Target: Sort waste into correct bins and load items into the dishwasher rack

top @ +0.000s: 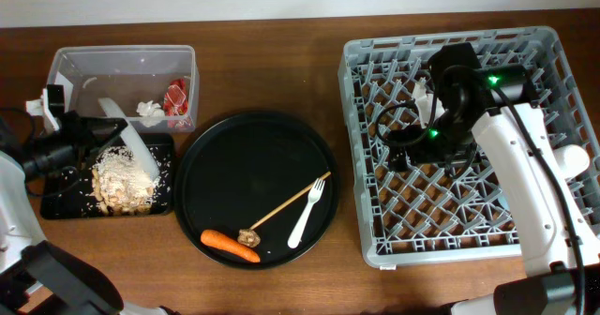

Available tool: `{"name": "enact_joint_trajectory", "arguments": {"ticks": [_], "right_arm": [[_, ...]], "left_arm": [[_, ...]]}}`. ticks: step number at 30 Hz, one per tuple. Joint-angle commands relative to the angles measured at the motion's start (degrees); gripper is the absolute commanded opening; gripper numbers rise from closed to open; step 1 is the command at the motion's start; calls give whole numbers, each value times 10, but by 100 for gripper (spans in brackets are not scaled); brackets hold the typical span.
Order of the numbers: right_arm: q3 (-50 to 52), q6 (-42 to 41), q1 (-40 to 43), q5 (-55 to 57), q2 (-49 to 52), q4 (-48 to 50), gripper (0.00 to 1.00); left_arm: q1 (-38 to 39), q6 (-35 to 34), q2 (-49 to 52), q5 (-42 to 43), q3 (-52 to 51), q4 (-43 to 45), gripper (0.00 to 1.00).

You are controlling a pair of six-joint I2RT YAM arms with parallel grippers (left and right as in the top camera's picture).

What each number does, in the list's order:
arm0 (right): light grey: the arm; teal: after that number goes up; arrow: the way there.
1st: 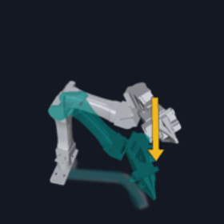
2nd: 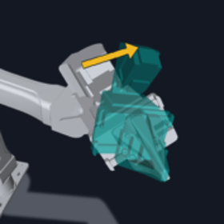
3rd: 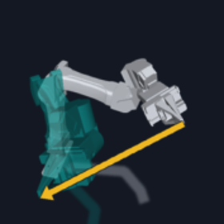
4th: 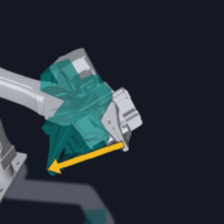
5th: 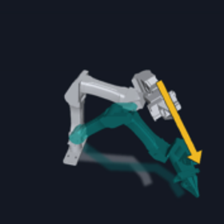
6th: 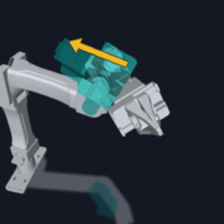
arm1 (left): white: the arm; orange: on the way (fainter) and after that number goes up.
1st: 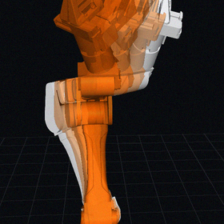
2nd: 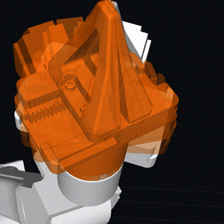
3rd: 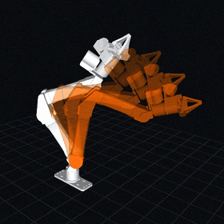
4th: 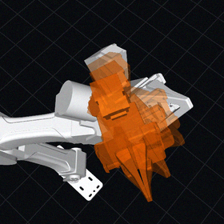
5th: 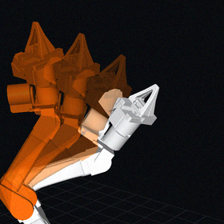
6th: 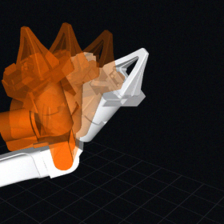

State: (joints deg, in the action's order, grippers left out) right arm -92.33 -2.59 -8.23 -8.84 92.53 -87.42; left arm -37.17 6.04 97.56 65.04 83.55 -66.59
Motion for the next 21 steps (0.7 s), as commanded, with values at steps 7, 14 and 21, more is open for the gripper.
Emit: {"name": "enact_joint_trajectory", "arguments": {"ticks": [7, 14, 21], "right_arm": [[3, -9, 0, 5, -2, -3, 99], [3, -9, 0, 5, -2, -3, 99], [3, -9, 0, 5, -2, -3, 99]], "left_arm": [[-16, 14, -15, 71, -3, -39, 0], [168, 90, -36, -85, -3, -87, 0], [614, -69, 43, -501, -3, 64, 0]]}}
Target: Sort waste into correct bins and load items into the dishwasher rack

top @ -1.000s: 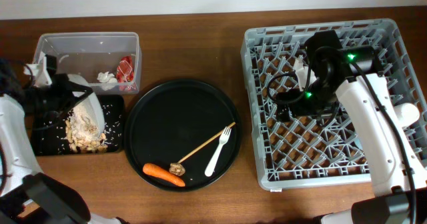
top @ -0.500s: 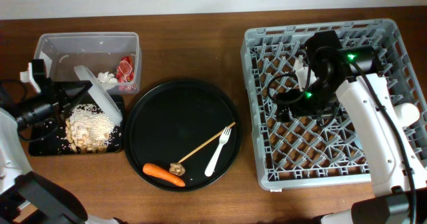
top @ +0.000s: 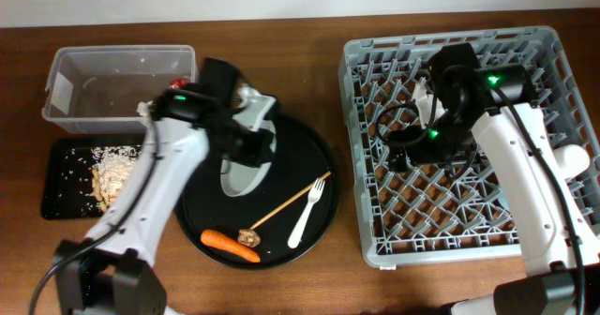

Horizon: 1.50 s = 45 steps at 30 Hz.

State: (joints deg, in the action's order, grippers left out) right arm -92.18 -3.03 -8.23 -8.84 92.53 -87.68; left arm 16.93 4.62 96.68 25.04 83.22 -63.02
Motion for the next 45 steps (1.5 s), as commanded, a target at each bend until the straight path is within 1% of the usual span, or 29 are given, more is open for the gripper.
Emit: {"name": "enact_joint_trajectory", "arguments": {"ticks": [1, 2, 3, 4, 5, 7, 9, 10, 11, 12, 13, 15, 16, 19, 23, 24, 26, 27, 28, 30, 31, 33, 35, 37, 38, 39, 40, 41, 45], "right_arm": [[2, -4, 0, 5, -2, -2, 99], [2, -4, 0, 5, -2, -2, 99], [2, -4, 0, 5, -2, -2, 99], [2, -4, 0, 5, -2, -2, 99], [2, -4, 0, 5, -2, -2, 99], [2, -4, 0, 2, -2, -2, 99], [2, -3, 0, -10, -2, 0, 99], [2, -2, -4, -45, -2, 12, 99], [1, -2, -30, -107, -2, 46, 99], [1, -3, -72, -133, -2, 88, 99], [2, -5, -129, -125, 0, 138, 99], [2, -71, -237, -9, 54, 230, 99], [2, -79, -262, -8, 97, 262, 99], [2, -111, -281, -7, 211, 339, 98], [2, -188, -281, 41, 307, 382, 82], [2, -189, -281, 47, 315, 384, 81], [2, -200, -282, 47, 324, 380, 62], [2, -205, -282, 47, 327, 376, 56], [2, -218, -282, 46, 335, 371, 47], [2, -235, -282, 46, 343, 355, 15], [-8, -235, -278, 47, 338, 344, 4], [-44, -234, -266, 63, 322, 308, 4], [-142, -234, -245, 135, 285, 220, 4], [-254, -234, -220, 316, 224, 106, 4], [-271, -235, -212, 406, 201, 84, 4], [-272, -283, -201, 563, 172, 57, 4], [-272, -325, -189, 663, 161, 30, 4], [-271, -340, -172, 719, 162, 18, 4], [-231, -367, -97, 783, 194, 16, 4]], "left_arm": [[97, -56, 74, -101, 1, 38, 0], [122, -55, 103, -101, 1, 45, 0], [127, -55, 113, -108, 1, 45, 4], [125, -55, 113, -121, 2, 45, 32], [117, -55, 109, -124, 11, 36, 45], [81, -55, 75, -125, 30, 15, 47], [-9, -55, -9, -126, 33, -38, 47], [-63, -55, -49, -131, 33, -67, 48], [-119, -55, -82, -131, 33, -85, 52], [-178, -55, -108, -129, 33, -98, 60], [-221, -55, -122, -129, 33, -106, 72], [-281, -66, -127, -128, 31, -115, 73], [-291, -71, -127, -128, 31, -115, 74], [-291, -71, -127, -128, 31, -114, 75], [-291, -71, -127, -128, 31, -114, 75], [-291, -71, -127, -128, 31, -114, 75], [-291, -71, -127, -128, 31, -114, 75], [-291, -71, -127, -128, 31, -114, 75], [-291, -71, -127, -128, 31, -114, 75], [-291, -71, -127, -128, 31, -114, 75], [-291, -71, -127, -128, 31, -114, 75], [-291, -71, -127, -128, 31, -114, 75], [-291, -70, -127, -128, 31, -114, 75], [-291, -70, -127, -128, 31, -114, 75], [-291, -70, -127, -128, 31, -114, 75], [-291, -70, -127, -128, 31, -114, 75], [-291, -70, -127, -128, 31, -114, 75], [-291, -70, -127, -128, 31, -114, 75], [-291, -71, -127, -128, 31, -115, 75]]}}
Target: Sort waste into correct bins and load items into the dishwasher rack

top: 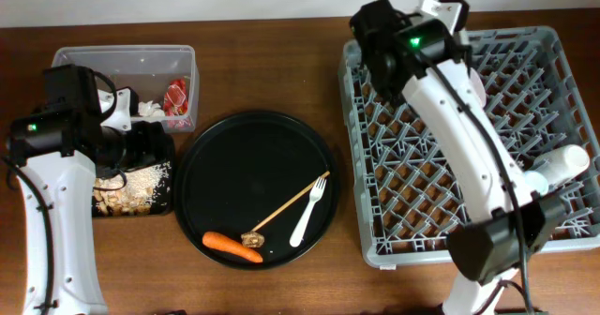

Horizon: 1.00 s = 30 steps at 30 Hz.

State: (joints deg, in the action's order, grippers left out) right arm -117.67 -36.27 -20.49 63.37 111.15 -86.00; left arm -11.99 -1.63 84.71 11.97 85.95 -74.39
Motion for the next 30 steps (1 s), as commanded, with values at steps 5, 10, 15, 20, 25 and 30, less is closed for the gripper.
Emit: {"name": "enact_joint_trajectory", "arguments": {"ticks": [5, 10, 15, 20, 25, 30], "right_arm": [[173, -47, 24, -1, 15, 82, 4], [206, -47, -13, -38, 18, 104, 5], [155, -47, -97, -103, 2, 101, 12], [87, -45, -133, -213, -86, 61, 95], [87, 111, 98, -525, -234, 39, 99], [122, 233, 161, -795, -229, -52, 99]], "left_arm": [[-2, -8, -7, 7, 3, 0, 75], [-2, -8, -7, 7, 3, 1, 75], [-2, -8, -7, 7, 3, 1, 75], [-2, -8, -7, 7, 3, 1, 75], [0, -8, -7, 22, 3, 1, 83], [33, -7, -7, 14, -33, 13, 84]]}}
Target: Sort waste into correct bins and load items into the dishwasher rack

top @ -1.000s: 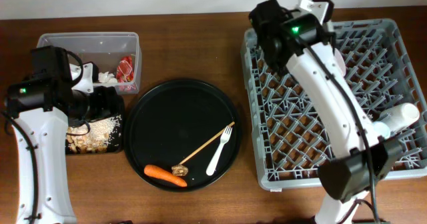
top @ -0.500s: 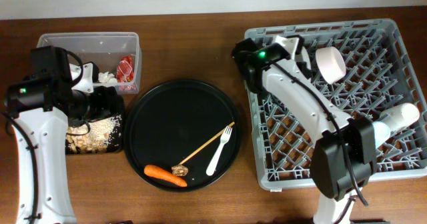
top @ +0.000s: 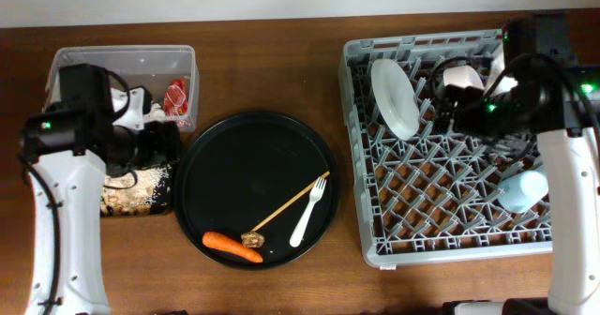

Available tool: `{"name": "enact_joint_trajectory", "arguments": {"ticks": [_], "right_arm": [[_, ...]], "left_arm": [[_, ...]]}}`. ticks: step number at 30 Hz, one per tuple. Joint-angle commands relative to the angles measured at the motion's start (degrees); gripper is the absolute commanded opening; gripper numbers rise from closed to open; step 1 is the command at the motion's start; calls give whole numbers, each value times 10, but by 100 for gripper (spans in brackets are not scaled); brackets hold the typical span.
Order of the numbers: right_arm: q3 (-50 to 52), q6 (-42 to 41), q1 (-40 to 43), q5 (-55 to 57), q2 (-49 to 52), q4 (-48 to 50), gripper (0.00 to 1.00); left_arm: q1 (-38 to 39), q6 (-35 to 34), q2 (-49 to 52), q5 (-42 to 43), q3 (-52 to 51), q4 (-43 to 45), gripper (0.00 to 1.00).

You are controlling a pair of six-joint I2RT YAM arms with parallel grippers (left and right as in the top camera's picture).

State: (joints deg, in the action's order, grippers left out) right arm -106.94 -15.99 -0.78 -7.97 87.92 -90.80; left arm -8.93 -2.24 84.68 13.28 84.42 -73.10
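A round black tray (top: 234, 165) holds a carrot (top: 230, 245), a white fork (top: 307, 214), a wooden stick (top: 291, 202) and a small brown scrap (top: 249, 236). My left gripper (top: 157, 148) hovers over the small black tray (top: 141, 198) of crumbs; its jaws are too dark to read. A white plate (top: 394, 95) stands in the grey dishwasher rack (top: 375, 245). My right gripper (top: 452, 97) is over the rack's back middle, just right of the plate, its fingers unclear. A white cup (top: 521, 189) lies in the rack.
A clear plastic bin (top: 66, 67) at the back left holds a red wrapper (top: 176, 99) and crumpled white tissue (top: 155, 116). Brown table surface (top: 272, 62) shows between the bin and the rack.
My right arm has moved from the rack's back left corner to its right side. The white plate now stands uncovered at the rack's back left. The cup lies further left and nearer. My left arm has barely moved.
At first my left arm was at the far left over the crumb tray with a white dish, my right low in the rack. Then the left was over the round tray with the dish. Later it was back at the crumb tray, the right at the rack's corner. Now a plate stands there.
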Motion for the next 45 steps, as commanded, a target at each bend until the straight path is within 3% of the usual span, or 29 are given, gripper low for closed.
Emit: {"name": "enact_joint_trajectory", "arguments": {"ticks": [1, 5, 7, 11, 14, 19, 22, 23, 25, 30, 35, 39, 42, 45], "right_arm": [[25, 3, -90, -80, 4, 5, 99], [168, -138, -330, -77, 47, 169, 99], [215, -215, -396, -15, 100, 228, 99], [228, -342, -443, 21, 245, 287, 97], [228, -370, -442, 42, 299, 298, 95], [231, -371, -443, 98, 318, 312, 59], [264, -388, -443, 97, 318, 326, 52], [271, -390, -443, 95, 318, 328, 45], [270, -390, -442, 82, 318, 327, 26], [196, -389, -442, 90, 297, 287, 16], [74, -321, -393, 143, 218, 174, 15], [78, -96, -272, 143, 144, 62, 16], [165, -52, -239, 145, 146, 86, 16], [279, -52, -239, 145, 146, 191, 17]], "left_arm": [[3, -1, -7, -6, -19, -1, 84], [3, -2, -7, -11, -19, 0, 84], [3, -2, -7, -11, -19, 0, 84], [3, -2, -7, -11, -19, 0, 84], [3, -1, -7, -11, -19, 0, 84], [3, -2, -7, -11, -19, 0, 84], [3, -1, -7, -11, -19, 0, 84], [3, -1, -7, -11, -19, 0, 84], [3, -1, -7, -11, -19, 0, 84], [3, -1, -7, -11, -19, 0, 84], [3, -1, -7, -11, -19, 0, 84], [3, -1, -7, -11, -19, 0, 84], [3, -1, -7, -11, -19, 0, 84], [3, -2, -7, -11, -19, 0, 84]]}}
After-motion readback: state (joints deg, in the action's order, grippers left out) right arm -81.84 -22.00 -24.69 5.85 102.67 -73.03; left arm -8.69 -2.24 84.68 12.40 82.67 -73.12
